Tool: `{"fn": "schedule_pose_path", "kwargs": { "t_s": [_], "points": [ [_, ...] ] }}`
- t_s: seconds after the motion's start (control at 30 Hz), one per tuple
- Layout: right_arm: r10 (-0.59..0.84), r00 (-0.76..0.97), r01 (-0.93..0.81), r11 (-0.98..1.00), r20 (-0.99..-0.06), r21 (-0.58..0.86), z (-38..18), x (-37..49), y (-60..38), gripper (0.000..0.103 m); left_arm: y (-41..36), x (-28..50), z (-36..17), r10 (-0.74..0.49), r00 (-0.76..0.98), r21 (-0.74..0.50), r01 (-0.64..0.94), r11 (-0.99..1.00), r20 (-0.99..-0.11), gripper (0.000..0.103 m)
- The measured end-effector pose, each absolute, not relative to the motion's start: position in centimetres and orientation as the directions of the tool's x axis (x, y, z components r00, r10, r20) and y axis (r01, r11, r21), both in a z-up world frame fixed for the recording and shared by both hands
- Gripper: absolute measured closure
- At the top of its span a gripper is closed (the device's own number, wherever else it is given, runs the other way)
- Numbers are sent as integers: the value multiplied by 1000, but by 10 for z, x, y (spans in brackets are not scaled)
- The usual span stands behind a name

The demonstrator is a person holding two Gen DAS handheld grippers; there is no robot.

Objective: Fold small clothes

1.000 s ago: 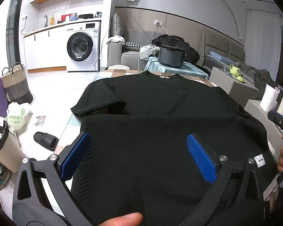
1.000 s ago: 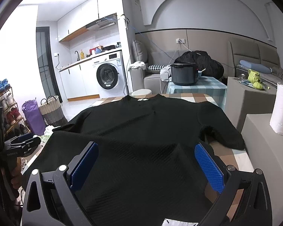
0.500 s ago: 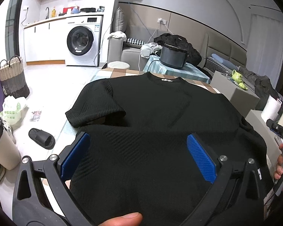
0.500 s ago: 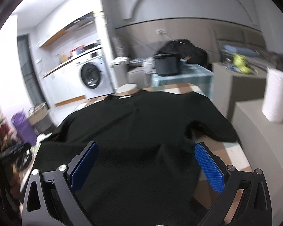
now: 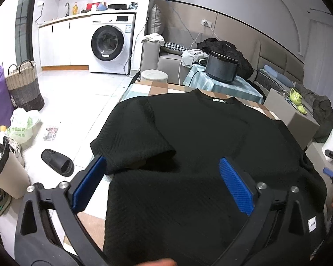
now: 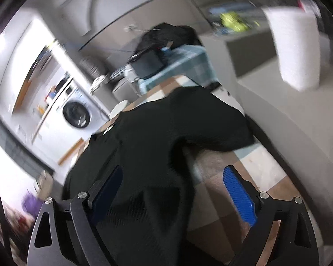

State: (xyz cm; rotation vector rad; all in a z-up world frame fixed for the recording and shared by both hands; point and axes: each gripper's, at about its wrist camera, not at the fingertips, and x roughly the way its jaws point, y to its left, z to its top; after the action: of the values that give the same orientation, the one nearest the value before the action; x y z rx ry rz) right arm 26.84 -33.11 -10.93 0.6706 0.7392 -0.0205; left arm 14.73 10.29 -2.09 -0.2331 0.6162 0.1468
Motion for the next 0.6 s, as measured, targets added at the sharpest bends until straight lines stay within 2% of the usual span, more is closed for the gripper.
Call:
{"fn": "schedule_pose_path", "kwargs": {
  "t_s": [0.03, 0.07, 0.1, 0.33, 0.5, 0.57, 0.6],
  "points": [
    [208, 739, 282, 768, -641, 575, -115, 273, -340, 13, 106, 150, -22, 56, 808, -179, -197, 964, -586, 11],
    [208, 724, 324, 739, -658, 591, -122, 279, -349, 19, 107, 152, -22, 51, 809, -181, -191, 965, -586, 18],
    [210, 717, 350, 716, -665, 604, -128, 283, -356, 21, 109, 157, -22, 65, 810, -170, -199, 965, -582, 23],
    [229, 679, 473, 589, -697, 655, -161, 309, -386, 27, 114, 174, -26, 75, 804, -154, -203, 967, -590, 23],
    [175, 670, 492, 624, -722, 607, -159, 332, -389, 29, 114, 182, -32, 71, 802, -155, -201, 967, -593, 23],
    [124, 648, 525, 641, -751, 559, -158, 341, -388, 44, 114, 188, -34, 65, 800, -161, -199, 967, -597, 23],
    [105, 639, 535, 651, -762, 538, -158, 346, -388, 47, 115, 191, -36, 67, 799, -160, -201, 966, -597, 23]
  ]
}}
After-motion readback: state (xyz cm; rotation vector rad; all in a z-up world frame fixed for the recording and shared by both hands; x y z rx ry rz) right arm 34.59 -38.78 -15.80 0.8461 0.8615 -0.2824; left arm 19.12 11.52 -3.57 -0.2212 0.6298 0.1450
